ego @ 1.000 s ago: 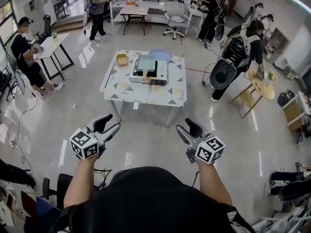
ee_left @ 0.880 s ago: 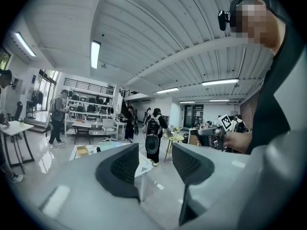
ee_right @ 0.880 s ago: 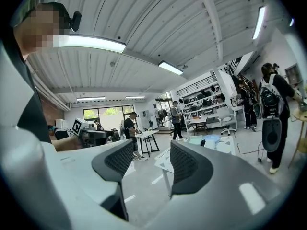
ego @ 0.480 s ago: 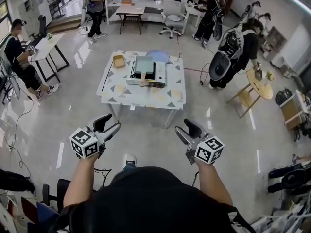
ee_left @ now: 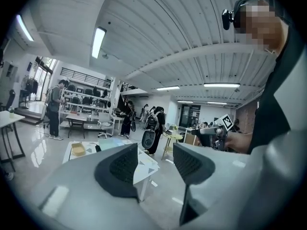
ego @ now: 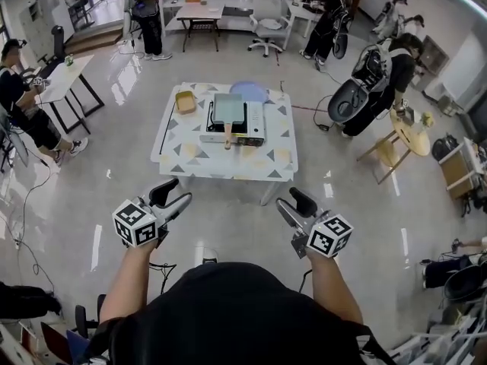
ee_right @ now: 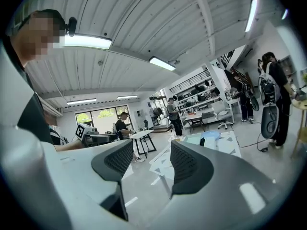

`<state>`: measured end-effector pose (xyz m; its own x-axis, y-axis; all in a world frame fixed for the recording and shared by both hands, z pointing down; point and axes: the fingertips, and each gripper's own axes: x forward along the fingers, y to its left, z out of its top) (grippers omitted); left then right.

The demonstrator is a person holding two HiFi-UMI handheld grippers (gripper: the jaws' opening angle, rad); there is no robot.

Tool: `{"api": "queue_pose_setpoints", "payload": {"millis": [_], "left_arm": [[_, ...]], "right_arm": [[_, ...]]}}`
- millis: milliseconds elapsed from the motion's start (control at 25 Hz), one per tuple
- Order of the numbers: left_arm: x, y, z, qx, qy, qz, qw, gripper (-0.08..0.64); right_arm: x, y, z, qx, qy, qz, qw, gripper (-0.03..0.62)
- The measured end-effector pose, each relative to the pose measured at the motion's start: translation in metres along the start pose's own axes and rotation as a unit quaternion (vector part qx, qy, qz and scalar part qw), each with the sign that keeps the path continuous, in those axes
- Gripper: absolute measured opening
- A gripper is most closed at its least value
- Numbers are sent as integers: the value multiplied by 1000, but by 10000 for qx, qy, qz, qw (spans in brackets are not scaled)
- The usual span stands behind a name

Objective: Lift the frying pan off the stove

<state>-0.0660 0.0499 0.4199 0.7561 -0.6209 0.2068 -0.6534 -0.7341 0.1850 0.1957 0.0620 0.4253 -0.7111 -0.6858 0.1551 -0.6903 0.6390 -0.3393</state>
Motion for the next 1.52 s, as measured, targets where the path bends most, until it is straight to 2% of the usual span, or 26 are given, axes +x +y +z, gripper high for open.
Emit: {"api": "queue_pose_setpoints", "payload": {"millis": [360,880,1080,1520], "left_arm": [[26,48,7,11,169,-338,9993,227],[34,111,17,-90,122,-764,9970,227],[35,125,23,-45,116,-947,9954,227],[32,147,18,-165,162,-1022,9945,227]], "right_arm": [[46,-7,2,173,29,-190,9997,265],[95,-4,23,175,10,-564,9983,259],[104,0,24,196,2,-709,9973,255],[124,-5,20,365,42,-719,9967,245]]}}
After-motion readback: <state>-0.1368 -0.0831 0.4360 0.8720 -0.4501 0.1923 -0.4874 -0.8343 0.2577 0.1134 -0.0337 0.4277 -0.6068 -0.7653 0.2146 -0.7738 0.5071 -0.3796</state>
